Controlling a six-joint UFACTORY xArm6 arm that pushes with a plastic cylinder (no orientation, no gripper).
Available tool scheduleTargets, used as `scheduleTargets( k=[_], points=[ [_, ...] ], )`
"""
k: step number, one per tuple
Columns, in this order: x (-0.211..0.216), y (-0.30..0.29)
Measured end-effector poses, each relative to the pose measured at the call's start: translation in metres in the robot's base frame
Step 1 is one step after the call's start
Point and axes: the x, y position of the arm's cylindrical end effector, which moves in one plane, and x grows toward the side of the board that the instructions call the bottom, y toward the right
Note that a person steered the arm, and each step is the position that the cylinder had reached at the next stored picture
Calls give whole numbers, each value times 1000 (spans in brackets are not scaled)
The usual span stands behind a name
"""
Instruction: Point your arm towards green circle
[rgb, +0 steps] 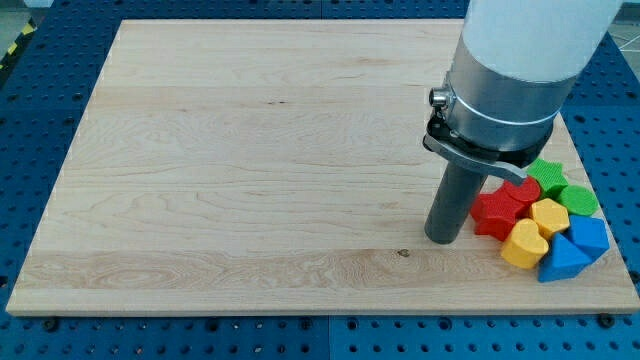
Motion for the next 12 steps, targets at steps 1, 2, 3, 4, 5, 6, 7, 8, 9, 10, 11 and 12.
scheduleTargets(
  k=[1, 2, 3, 4, 5, 6, 7, 8, 9, 10, 11, 12],
  points=[
    [0, -2],
    [1, -24],
    [-7, -89],
    [-62, -86],
    [-119, -55],
    [-169, -10],
    [-183, 42],
    [-181, 106],
    [-171, 167],
    [-153, 221],
    [-148, 227],
    [-122, 227]
  ],
)
